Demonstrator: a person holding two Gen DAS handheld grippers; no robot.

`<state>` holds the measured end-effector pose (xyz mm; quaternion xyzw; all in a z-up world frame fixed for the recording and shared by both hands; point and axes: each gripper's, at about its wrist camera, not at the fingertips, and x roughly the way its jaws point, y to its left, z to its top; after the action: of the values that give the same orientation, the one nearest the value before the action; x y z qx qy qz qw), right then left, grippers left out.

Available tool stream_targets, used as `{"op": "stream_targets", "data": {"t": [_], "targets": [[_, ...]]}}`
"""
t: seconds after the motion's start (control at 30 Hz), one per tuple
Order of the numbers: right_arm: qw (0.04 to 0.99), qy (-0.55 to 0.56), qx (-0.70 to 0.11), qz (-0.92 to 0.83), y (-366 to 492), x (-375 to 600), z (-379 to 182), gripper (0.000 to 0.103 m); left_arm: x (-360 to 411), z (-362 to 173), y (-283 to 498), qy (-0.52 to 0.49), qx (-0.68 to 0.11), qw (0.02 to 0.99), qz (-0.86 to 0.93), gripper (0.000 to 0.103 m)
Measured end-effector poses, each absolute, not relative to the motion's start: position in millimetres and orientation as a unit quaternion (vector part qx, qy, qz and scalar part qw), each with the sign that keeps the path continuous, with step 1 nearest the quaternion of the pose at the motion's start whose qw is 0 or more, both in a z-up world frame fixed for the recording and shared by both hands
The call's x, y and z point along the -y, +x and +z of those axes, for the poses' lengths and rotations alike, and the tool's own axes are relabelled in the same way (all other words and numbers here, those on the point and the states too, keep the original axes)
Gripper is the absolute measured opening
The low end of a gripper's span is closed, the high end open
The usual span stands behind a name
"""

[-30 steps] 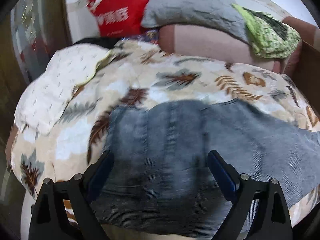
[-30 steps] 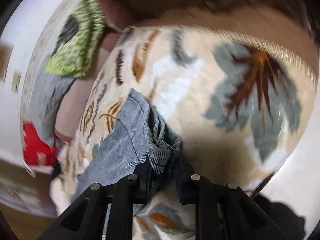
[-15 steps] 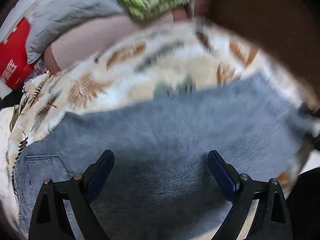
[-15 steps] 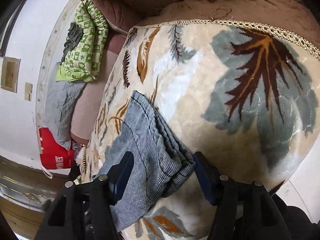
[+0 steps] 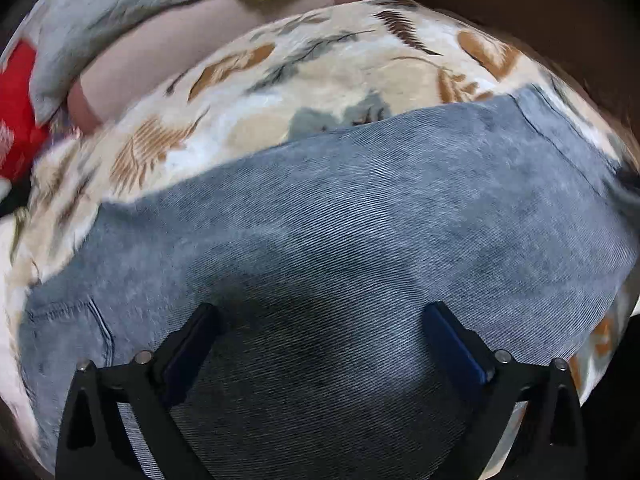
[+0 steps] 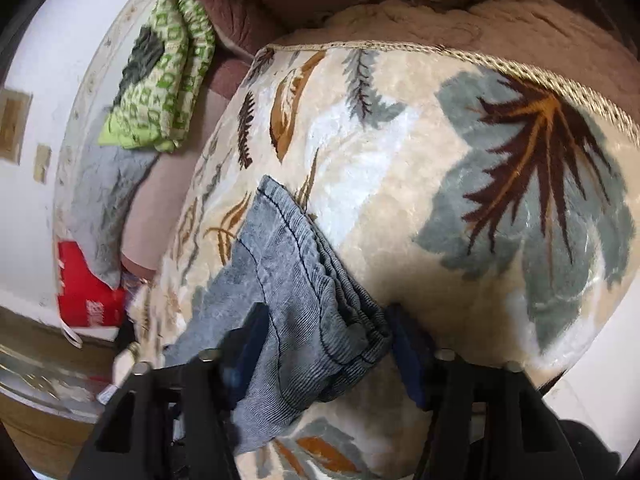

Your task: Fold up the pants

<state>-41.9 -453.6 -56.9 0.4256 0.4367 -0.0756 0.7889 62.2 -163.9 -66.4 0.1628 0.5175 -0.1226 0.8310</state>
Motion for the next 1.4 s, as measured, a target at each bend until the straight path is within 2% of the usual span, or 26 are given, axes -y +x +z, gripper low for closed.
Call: {"op": "stream_targets", "data": {"t": [0.03,0.1,0.27,0.4,0.5,0.6,0.67,0.7,0.77,0.87,1.1,1.17,1.33,1.4], "targets": [[0.792,0.416,-0.441,-0.077,-39,452,-55,0.022,164,-67,63,0.162,-0.519,0.83,-0.124,0.103],[0.799,0.393,-0.447,-0.079,-33,446,-47,0.02,164,-68,64,0.159,-0.521,0.828,-0.131,0.103],[0.866,0.275,-0.414,-0.059,-17,391,22,0.019,136,-57,72,0.103,-0.525,0.833,-0.141,0.101],[0.918,0.144,-0.369,0.015,-11,294,82,0.019,63,-21,62,0.01,-0.488,0.865,-0.118,0.101],[0.925,0.075,-0.364,0.084,-16,212,85,0.019,-2,-1,49,-0.044,-0.464,0.882,-0.069,0.101],[0.905,0.047,-0.4,0.139,-15,146,45,0.024,-58,10,35,-0.077,-0.45,0.889,-0.015,0.101],[0.878,0.05,-0.445,0.17,-10,120,7,0.042,-85,12,25,-0.081,-0.451,0.889,0.007,0.101],[0.852,0.056,-0.485,0.187,-6,106,-23,0.061,-89,13,18,-0.08,-0.451,0.889,0.013,0.101],[0.841,0.076,-0.502,0.186,-10,105,-45,0.062,-93,16,15,-0.076,-0.451,0.889,0.018,0.101],[0.842,0.13,-0.481,0.206,-21,125,-32,0.067,-80,24,16,-0.073,-0.445,0.893,-0.005,0.101],[0.85,0.279,-0.432,0.114,-43,242,-11,0.072,15,32,32,-0.026,-0.437,0.892,-0.112,0.101],[0.844,0.316,-0.426,0.077,-49,279,-15,0.072,38,21,36,-0.02,-0.453,0.881,-0.137,0.101],[0.822,0.382,-0.413,0.087,-33,321,-11,0.072,71,-60,37,0.085,-0.54,0.832,-0.098,0.102],[0.814,0.395,-0.409,0.12,-16,321,-3,0.072,68,-59,30,0.083,-0.513,0.848,-0.1,0.103]]}}
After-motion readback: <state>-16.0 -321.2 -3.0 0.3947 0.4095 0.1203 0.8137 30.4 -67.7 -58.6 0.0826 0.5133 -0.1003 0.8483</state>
